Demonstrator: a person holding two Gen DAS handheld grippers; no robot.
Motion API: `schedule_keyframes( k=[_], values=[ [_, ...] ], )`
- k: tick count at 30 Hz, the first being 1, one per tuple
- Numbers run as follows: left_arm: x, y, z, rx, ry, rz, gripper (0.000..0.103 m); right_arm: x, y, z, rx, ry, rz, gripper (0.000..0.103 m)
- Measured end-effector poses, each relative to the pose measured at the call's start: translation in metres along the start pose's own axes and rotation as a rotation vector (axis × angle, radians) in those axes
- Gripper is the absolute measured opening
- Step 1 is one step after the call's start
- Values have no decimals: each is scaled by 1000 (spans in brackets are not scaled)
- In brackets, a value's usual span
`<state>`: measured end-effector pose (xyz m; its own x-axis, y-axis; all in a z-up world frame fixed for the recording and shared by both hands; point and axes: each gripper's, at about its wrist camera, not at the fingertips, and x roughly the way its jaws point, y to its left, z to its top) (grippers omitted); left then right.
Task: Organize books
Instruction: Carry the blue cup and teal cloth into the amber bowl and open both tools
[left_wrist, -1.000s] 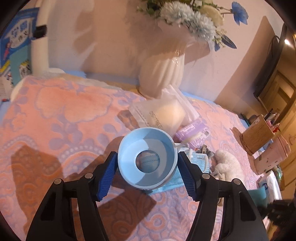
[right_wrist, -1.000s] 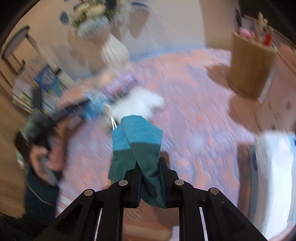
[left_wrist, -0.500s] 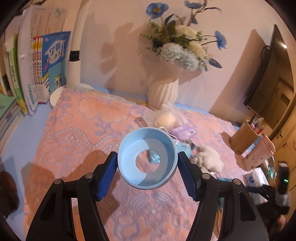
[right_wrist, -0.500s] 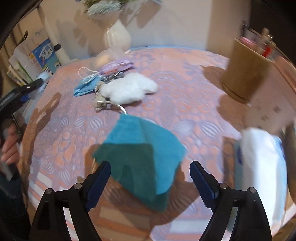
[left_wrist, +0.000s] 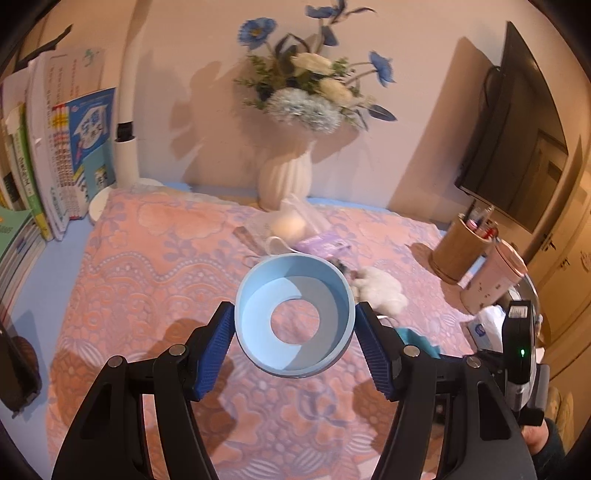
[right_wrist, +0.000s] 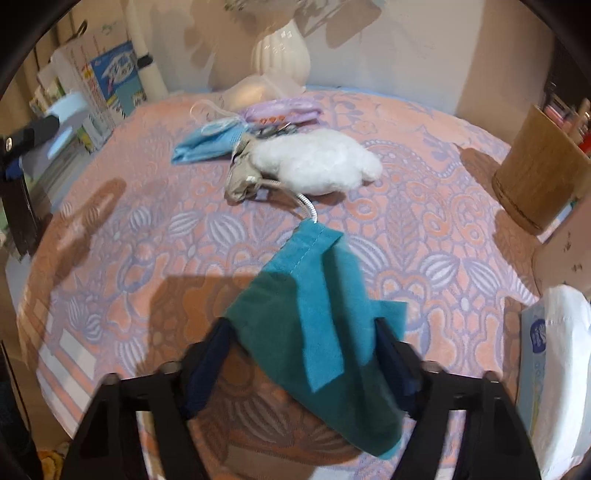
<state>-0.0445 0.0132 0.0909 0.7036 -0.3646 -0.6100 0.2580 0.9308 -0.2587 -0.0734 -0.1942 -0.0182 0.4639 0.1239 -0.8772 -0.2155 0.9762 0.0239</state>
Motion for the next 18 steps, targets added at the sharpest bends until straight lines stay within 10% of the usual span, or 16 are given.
schedule_keyframes(
  k=[5,18],
  values=[
    [-2,-27,-1,38,0,-42,63,-18,-18,-2,54,-34,4,5],
    [-20,-127,24,186,-79,-138,63,-126,-69,-15,203,-273,24,5]
  ],
)
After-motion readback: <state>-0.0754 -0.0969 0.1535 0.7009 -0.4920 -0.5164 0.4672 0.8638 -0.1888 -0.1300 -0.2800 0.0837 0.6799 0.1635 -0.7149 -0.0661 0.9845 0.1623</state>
